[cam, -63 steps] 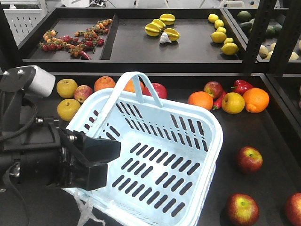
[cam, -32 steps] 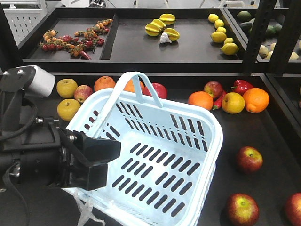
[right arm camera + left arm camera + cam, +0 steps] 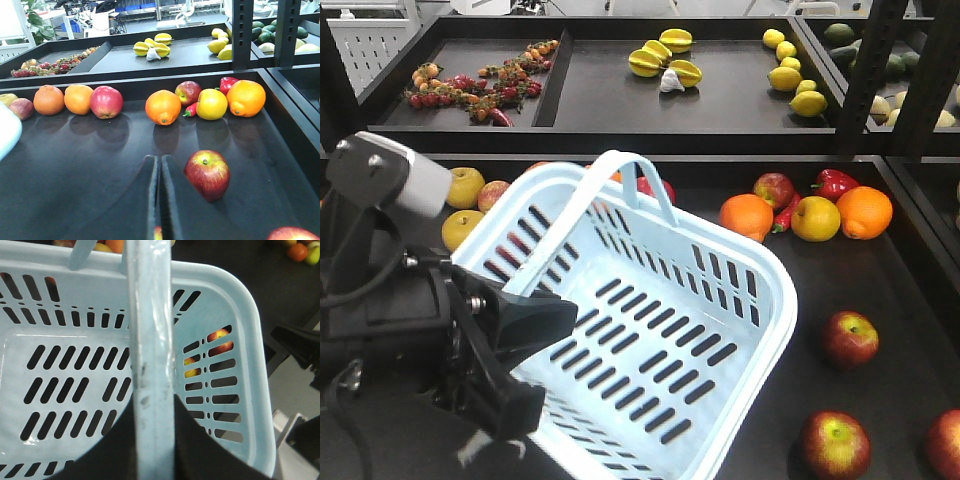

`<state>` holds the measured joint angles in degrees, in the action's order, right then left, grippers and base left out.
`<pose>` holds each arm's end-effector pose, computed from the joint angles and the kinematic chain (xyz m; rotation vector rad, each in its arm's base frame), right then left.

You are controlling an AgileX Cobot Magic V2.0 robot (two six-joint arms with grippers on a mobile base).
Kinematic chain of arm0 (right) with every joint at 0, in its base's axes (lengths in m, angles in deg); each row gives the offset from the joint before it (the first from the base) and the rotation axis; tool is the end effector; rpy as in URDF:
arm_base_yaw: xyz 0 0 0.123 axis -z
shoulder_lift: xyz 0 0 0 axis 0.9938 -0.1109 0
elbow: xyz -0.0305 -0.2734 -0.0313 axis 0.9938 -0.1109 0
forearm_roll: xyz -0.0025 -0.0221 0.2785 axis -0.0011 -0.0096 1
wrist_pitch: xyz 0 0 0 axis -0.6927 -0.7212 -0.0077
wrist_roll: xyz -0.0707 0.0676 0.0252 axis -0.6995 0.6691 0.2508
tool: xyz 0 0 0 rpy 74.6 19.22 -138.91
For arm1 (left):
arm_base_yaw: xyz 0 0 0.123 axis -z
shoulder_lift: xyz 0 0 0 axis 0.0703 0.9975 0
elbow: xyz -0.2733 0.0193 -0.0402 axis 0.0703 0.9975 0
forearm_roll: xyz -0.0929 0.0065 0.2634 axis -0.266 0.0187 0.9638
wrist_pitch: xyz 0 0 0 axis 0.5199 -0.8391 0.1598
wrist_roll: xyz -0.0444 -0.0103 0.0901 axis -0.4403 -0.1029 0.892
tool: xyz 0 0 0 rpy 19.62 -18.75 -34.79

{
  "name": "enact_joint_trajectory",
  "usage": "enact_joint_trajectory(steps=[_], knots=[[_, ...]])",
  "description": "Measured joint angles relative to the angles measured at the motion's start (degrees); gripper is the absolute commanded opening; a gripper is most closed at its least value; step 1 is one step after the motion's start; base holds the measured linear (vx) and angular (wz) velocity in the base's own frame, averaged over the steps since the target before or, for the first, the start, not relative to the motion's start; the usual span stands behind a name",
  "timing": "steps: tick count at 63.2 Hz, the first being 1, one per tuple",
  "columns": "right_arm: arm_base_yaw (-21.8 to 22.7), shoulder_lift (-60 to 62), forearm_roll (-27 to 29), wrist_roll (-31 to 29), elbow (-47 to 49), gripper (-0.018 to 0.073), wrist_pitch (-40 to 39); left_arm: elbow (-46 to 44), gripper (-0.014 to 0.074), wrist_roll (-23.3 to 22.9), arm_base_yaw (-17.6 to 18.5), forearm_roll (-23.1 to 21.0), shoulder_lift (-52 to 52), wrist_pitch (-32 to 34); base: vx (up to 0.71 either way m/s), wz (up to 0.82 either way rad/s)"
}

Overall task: Pick three apples into basket with both arms
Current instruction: 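Lower the light-blue basket onto the table with the left gripper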

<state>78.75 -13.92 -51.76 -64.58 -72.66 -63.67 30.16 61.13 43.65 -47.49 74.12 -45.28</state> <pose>0.1017 0.0090 0.1831 0.0257 1.7155 0.1530 0.1615 -0.1922 0.3493 0.7077 2.0767 -0.7264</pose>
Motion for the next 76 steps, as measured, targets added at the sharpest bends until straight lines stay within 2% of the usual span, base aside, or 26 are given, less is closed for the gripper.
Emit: enact_joint_trajectory(steps=[11, 17, 37, 50, 55, 61, 71, 76], knots=[[0.0, 0.0, -0.1, -0.4, 0.0, -0.0004, -0.9, -0.4, -0.0007, 14.7, 0.0, 0.0, 2.1, 0.1, 0.0, 0.0], [0.0, 0.0, -0.1, -1.2, 0.0, -0.0004, -2.0, -2.0, -0.0007, 19.5, 0.0, 0.0, 4.8, -1.0, 0.0, 0.0], [0.0, 0.0, 0.5, -1.5, 0.0, -0.0004, -2.1, -17.2, -0.0007, 28.9, -0.9, 0.0, 18.4, -5.7, 0.0, 0.0], [0.0, 0.0, 2.8, -1.5, 0.0, -0.0004, -2.1, -28.0, -0.0007, 34.4, -6.8, -0.4, 28.3, -12.3, 0.0, 0.0], [0.0, 0.0, 4.0, -1.5, 0.0, -0.0004, -2.5, -30.5, -0.0007, 36.8, -9.1, -2.1, 31.8, -14.5, 0.0, 0.0], [0.0, 0.0, 8.0, -1.5, 0.0, -0.0004, -4.2, -32.8, -0.0007, 41.3, -11.7, -6.6, 35.9, -15.5, 0.0, 0.0], [0.0, 0.0, 16.0, -1.4, 0.0, -0.0004, -6.5, -34.3, -0.0007, 49.0, -12.8, -16.5, 41.2, -15.4, 0.0, 0.0], [0.0, 0.0, 18.5, -1.4, 0.0, -0.0004, -6.5, -34.4, -0.0007, 51.5, -12.9, -19.1, 43.2, -14.6, 0.0, 0.0]])
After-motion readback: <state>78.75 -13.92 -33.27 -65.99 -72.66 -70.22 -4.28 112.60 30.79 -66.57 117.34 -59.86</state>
